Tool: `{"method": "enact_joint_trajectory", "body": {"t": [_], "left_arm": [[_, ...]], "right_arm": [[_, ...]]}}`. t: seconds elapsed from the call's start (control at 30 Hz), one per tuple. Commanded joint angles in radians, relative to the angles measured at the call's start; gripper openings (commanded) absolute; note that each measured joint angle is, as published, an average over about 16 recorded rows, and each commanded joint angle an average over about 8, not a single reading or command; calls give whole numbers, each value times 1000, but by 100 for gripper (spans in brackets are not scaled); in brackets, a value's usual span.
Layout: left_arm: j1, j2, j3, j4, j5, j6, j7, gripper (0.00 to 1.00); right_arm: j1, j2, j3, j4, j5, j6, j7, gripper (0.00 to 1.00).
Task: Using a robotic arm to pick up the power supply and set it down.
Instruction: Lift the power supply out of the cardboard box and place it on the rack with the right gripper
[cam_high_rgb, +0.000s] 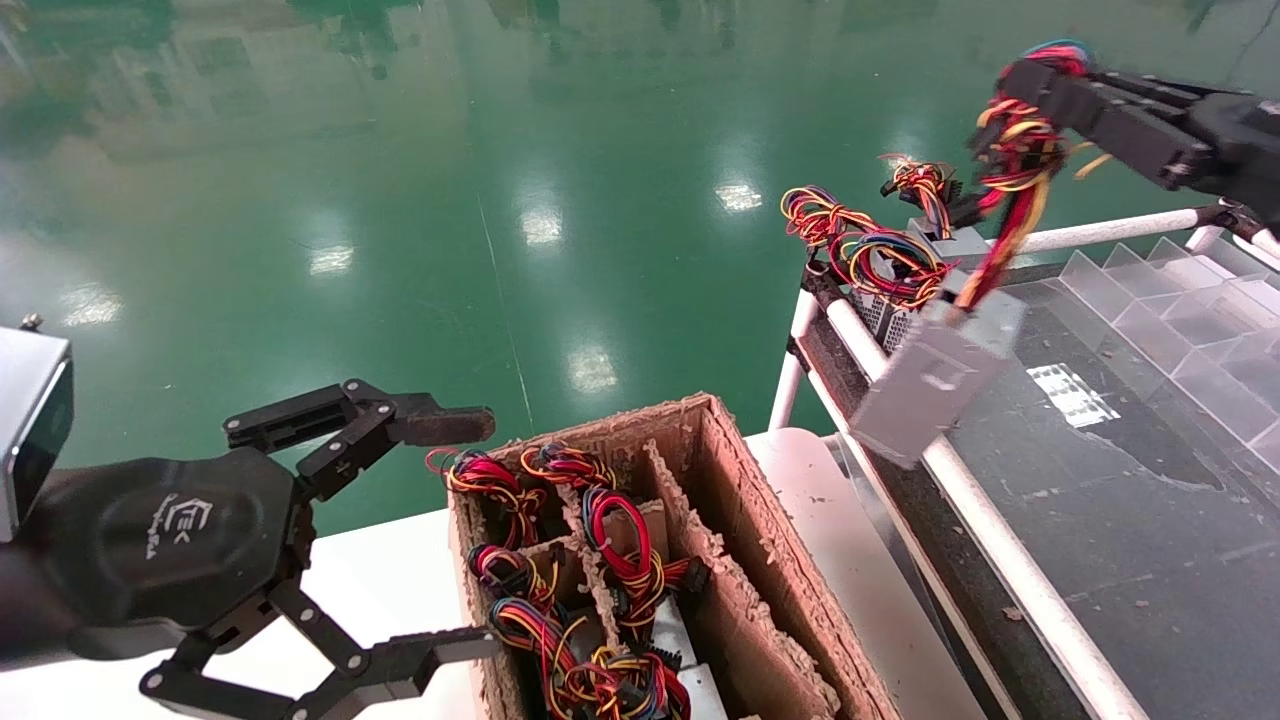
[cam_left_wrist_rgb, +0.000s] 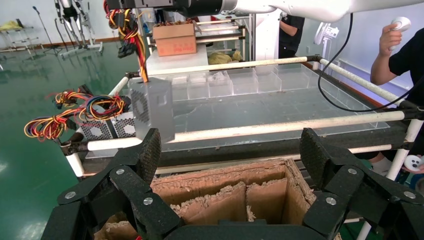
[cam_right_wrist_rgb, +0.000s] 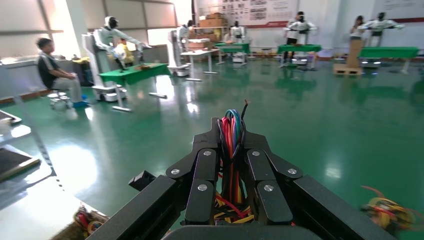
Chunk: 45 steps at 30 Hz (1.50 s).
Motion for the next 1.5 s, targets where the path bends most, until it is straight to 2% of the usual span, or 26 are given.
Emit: {"method": "enact_joint_trajectory", "body": {"t": [0.03,0.27,0.67,1.17,1.5], "left_arm": [[0,0,0,0,0,0,0,100],[0,0,1,0,0,0,0,100],[0,-1,1,0,-1,-1,1,100],[0,-1,2,0,-1,-1,1,100],[-1,-1,3,0,-2,-1,1,100]], "right_arm": [[26,6,-8,-51,-17,-15,-22,0],[75,29,-28,-159,-67,23,-105,0],[129,48,-45,-260,-104,71,-163,0],[151,17,-68,-324,-141,155,-219,0],[165,5,-78,-336,-157,174,-243,0]]}}
